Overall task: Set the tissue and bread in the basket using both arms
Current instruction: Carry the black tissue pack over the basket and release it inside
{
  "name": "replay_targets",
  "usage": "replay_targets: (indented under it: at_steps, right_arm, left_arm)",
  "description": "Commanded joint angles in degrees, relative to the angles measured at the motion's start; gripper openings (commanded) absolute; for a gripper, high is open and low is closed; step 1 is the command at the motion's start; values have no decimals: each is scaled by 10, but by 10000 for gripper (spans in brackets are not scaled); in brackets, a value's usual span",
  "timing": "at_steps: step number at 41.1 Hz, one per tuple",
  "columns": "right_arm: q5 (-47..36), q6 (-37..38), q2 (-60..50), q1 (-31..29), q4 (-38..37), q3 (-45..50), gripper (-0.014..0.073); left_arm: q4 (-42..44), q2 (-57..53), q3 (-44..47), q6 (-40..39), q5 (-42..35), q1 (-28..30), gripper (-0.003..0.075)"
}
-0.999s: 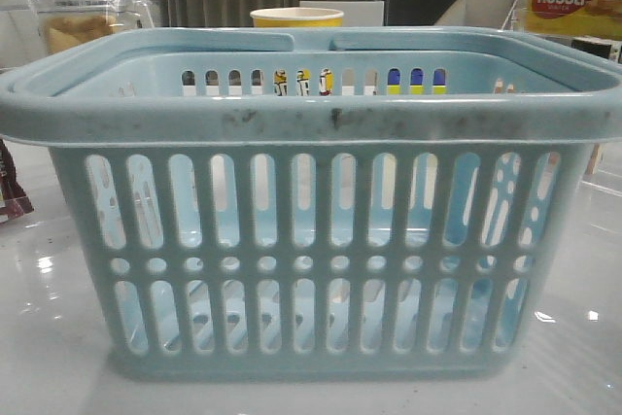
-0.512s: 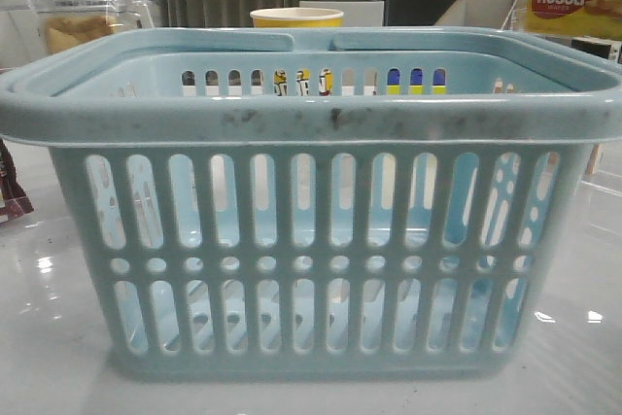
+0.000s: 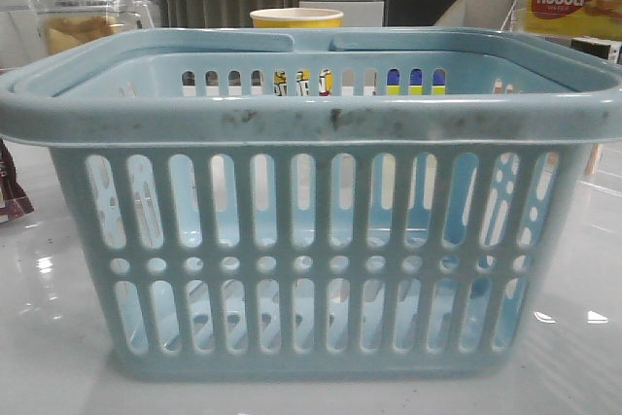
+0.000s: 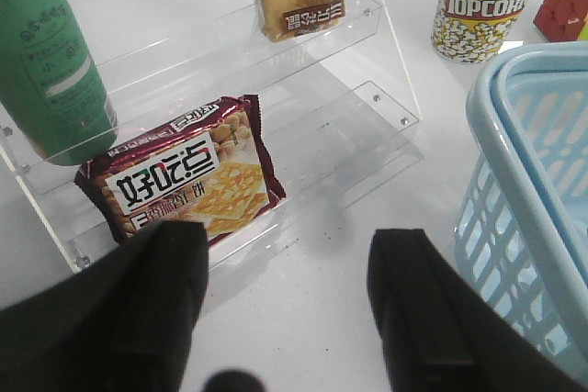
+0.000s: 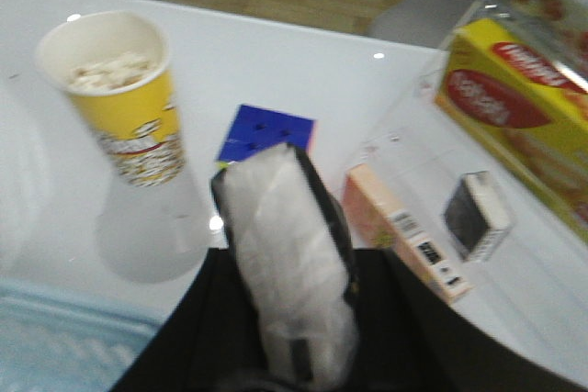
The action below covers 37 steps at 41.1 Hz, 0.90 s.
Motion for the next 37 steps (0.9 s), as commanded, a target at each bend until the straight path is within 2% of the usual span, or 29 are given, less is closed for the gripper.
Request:
replay_targets:
  at_steps: [1, 11, 21, 24, 28, 31, 33, 37]
  right_arm:
    - [3, -2, -21, 64, 11, -19, 225]
    - [54, -2, 11, 197, 30, -17, 206]
    - [67, -2, 74, 223, 39, -17, 220]
    - [67, -2, 92, 223, 38, -17, 281]
    - [67, -2, 115, 223, 38, -17, 443]
    - [67, -2, 123, 222, 37, -17, 534]
    - [66, -2, 124, 222, 35, -17, 565]
    - [65, -2, 118, 222, 12, -17, 561]
  left_arm:
    - [-7, 2, -19, -2, -45, -4, 454]
    - [-7, 2, -19, -2, -45, -4, 454]
    - [-7, 2, -19, -2, -45, -4, 454]
    - [-7, 2, -19, -2, -45, -4, 454]
    - [-7, 2, -19, -2, -45, -4, 454]
    - [-7, 2, -19, -2, -45, -4, 454]
    - [-7, 2, -19, -2, -45, -4, 454]
    - [-7, 2, -19, -2, -45, -4, 454]
